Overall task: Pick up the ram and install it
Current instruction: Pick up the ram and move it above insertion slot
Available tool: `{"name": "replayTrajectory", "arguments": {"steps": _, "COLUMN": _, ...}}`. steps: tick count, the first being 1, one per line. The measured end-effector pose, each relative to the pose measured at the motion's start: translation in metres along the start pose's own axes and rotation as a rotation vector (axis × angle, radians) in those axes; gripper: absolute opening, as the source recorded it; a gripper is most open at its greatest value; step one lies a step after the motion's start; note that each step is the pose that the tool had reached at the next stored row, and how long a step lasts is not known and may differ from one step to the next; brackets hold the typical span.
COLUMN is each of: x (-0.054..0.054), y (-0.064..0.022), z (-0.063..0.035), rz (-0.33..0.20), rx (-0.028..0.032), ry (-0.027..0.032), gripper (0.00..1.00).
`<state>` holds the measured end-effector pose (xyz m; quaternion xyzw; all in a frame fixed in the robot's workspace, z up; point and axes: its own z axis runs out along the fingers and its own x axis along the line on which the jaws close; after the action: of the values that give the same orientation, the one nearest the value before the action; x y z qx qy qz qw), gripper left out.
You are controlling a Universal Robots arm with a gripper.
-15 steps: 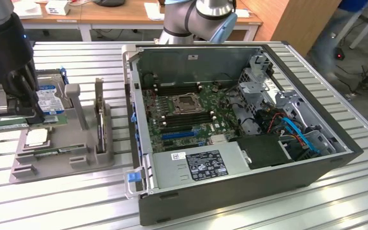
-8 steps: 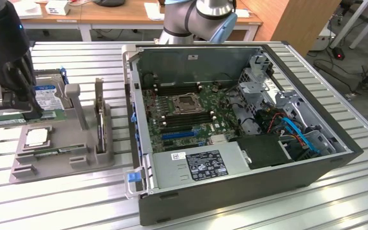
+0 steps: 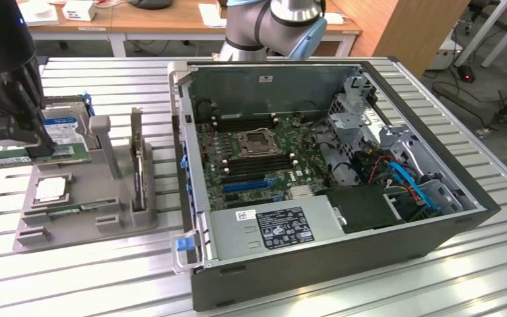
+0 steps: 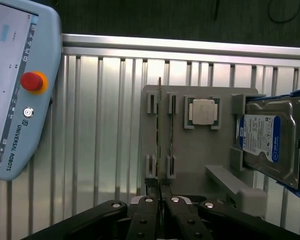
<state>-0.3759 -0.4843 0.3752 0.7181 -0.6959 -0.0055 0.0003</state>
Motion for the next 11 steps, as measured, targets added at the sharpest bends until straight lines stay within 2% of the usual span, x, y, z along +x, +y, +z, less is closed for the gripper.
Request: {"name": "replayTrajectory", "arguments": {"steps": 11, "x": 0.000, "y": 0.0001, "z": -0.0187, "rz": 0.000, "rx": 0.0001, "ry": 0.0000, "gripper": 0.11}}
